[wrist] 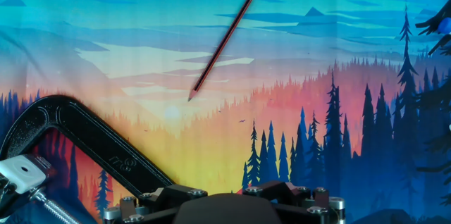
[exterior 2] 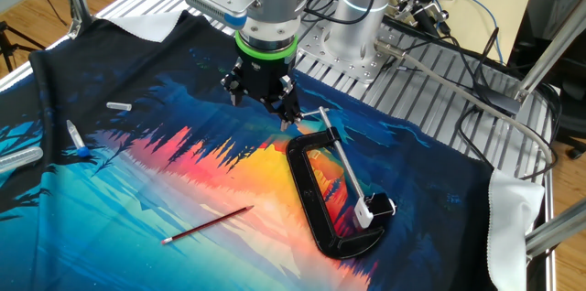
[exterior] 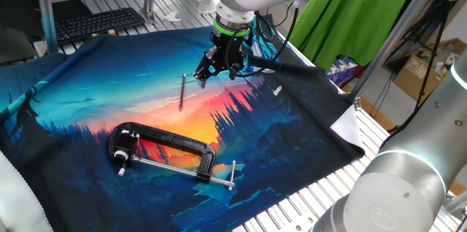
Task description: Insert the pencil into the pencil sharpener
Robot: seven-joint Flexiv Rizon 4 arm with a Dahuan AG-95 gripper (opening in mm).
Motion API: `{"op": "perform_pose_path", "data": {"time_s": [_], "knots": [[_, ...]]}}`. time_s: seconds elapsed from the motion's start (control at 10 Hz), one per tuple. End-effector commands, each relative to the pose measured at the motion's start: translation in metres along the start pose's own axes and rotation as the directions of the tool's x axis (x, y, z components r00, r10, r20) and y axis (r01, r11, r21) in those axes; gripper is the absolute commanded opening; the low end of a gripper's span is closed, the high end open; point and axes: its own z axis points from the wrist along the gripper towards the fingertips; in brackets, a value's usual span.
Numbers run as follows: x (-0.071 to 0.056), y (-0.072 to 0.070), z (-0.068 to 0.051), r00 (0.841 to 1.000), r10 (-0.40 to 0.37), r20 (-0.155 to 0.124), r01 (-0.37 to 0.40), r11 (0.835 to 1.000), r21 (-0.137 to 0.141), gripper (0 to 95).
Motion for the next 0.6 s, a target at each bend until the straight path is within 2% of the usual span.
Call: {"op": "perform_pose_path", "data": {"time_s": [0.1, 0.2, 0.6], "knots": [[0.0001, 0.0000, -0.0001, 0.979, 0.205, -0.012, -0.205, 0.974, -0.098, 95.0], [0.0007, 0.0001, 0.0002, 0.979, 0.204, -0.013, -0.204, 0.974, -0.099, 0.0], [0.0062, 0.0010, 0.0027, 0.979, 0.205, -0.011, -0.205, 0.974, -0.100, 0.0]]}}
